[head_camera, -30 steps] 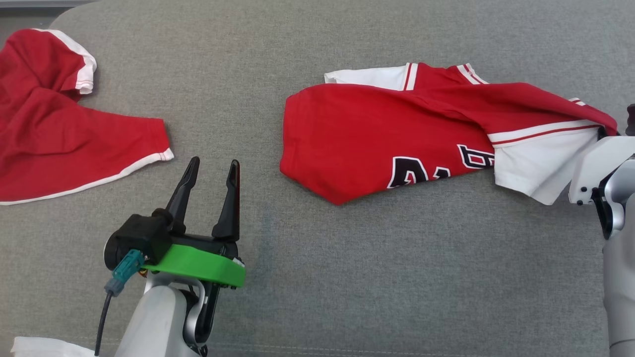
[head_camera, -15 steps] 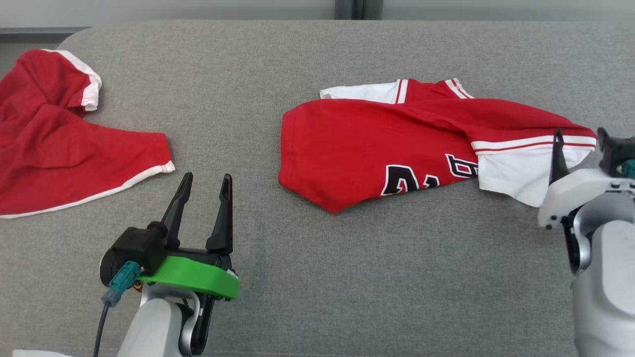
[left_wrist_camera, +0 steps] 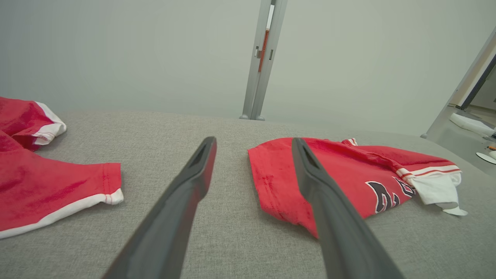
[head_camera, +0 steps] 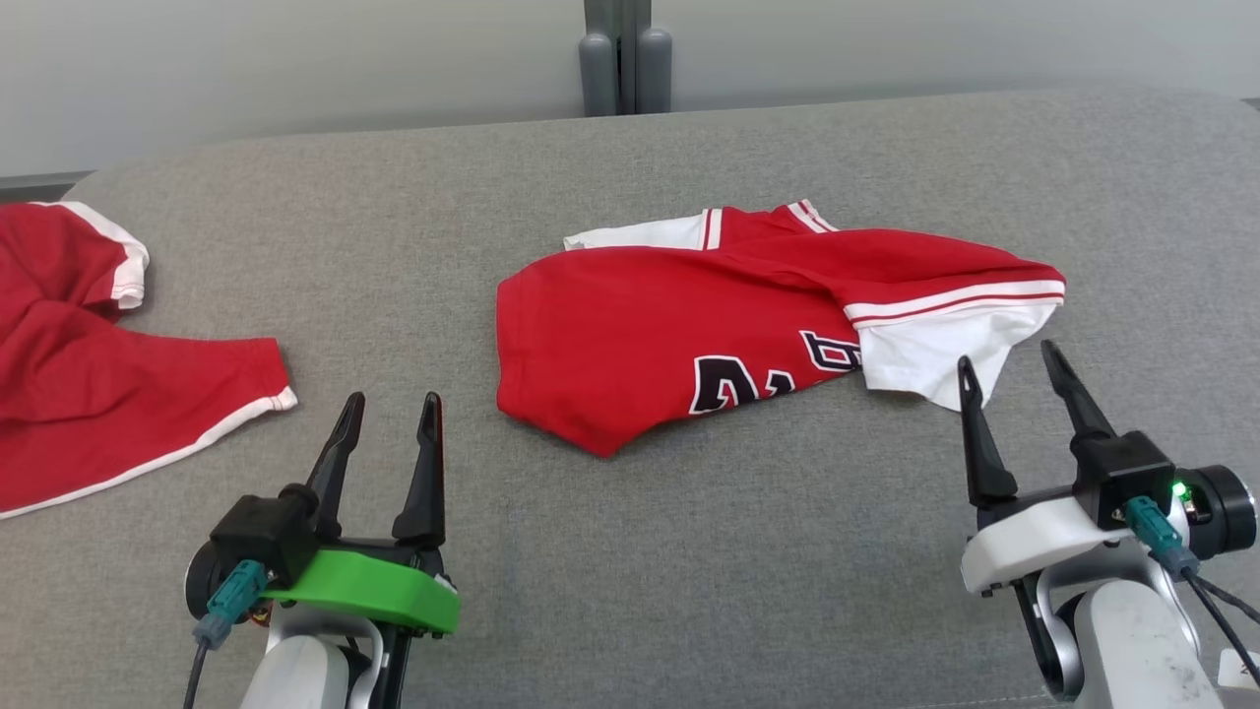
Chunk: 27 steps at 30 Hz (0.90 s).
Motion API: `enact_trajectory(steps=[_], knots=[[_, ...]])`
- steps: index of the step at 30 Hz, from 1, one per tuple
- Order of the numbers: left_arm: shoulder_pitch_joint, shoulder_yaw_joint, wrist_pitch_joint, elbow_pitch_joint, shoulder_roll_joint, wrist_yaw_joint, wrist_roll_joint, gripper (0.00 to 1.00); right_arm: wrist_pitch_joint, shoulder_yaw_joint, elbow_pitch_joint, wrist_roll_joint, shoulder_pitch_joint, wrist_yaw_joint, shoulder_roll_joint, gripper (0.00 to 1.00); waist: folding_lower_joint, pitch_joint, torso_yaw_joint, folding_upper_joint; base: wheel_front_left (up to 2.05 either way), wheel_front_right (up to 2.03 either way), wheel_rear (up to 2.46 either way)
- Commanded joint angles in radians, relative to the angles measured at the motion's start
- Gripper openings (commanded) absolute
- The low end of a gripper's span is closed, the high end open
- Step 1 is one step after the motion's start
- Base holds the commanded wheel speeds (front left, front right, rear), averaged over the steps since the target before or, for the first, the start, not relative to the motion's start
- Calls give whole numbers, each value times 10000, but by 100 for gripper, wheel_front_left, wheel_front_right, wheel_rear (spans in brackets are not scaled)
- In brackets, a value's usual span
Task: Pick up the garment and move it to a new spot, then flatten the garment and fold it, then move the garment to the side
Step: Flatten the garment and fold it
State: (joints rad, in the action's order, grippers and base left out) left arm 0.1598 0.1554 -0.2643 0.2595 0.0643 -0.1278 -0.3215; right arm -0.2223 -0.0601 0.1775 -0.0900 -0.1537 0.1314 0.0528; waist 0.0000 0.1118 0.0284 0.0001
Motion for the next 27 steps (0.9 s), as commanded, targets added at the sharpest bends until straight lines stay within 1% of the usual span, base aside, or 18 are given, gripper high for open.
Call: enact_trajectory(steps=[1, 5, 11, 15, 17, 21, 23, 27], knots=[[-113, -35, -1, -20, 65, -45, 63, 100, -109, 95, -98, 85, 220, -12, 8, 100, 0, -170, -175, -1, 0, 0, 0], [-191, -3, -1, 18, 80, -45, 74, 100, -152, 250, -113, 322, 454, -12, -17, 100, 0, -233, -190, -1, 0, 0, 0], [-112, 135, -1, 227, 148, -45, 20, 100, -168, 448, -168, 731, 352, -12, -20, 100, 0, -160, -152, -1, 0, 0, 0], [730, 709, -1, 922, 380, -45, -141, 100, -116, 583, -274, 1150, 237, -12, -20, 100, 0, 143, -206, -1, 0, 0, 0], [1357, 1077, 29, 1574, 500, -45, -345, 100, -93, 720, -329, 1332, 164, -12, -20, 100, 0, 372, -301, -1, 0, 0, 0], [2986, 1770, 886, 2905, 748, -45, -1168, 100, -29, 1153, -406, 1544, -112, -12, -19, 100, 0, 934, -712, -1, 0, 0, 0], [3757, 2074, 1510, 3491, 989, -45, -1618, 100, -21, 1432, -399, 1601, -276, -12, -18, 100, 0, 1245, -978, -1, 0, 0, 0], [5023, 2304, 2674, 4539, 1344, -44, -2440, 100, -72, 1867, -268, 1753, -607, -12, -20, 100, 0, 1760, -1434, -1, 0, 0, 0]])
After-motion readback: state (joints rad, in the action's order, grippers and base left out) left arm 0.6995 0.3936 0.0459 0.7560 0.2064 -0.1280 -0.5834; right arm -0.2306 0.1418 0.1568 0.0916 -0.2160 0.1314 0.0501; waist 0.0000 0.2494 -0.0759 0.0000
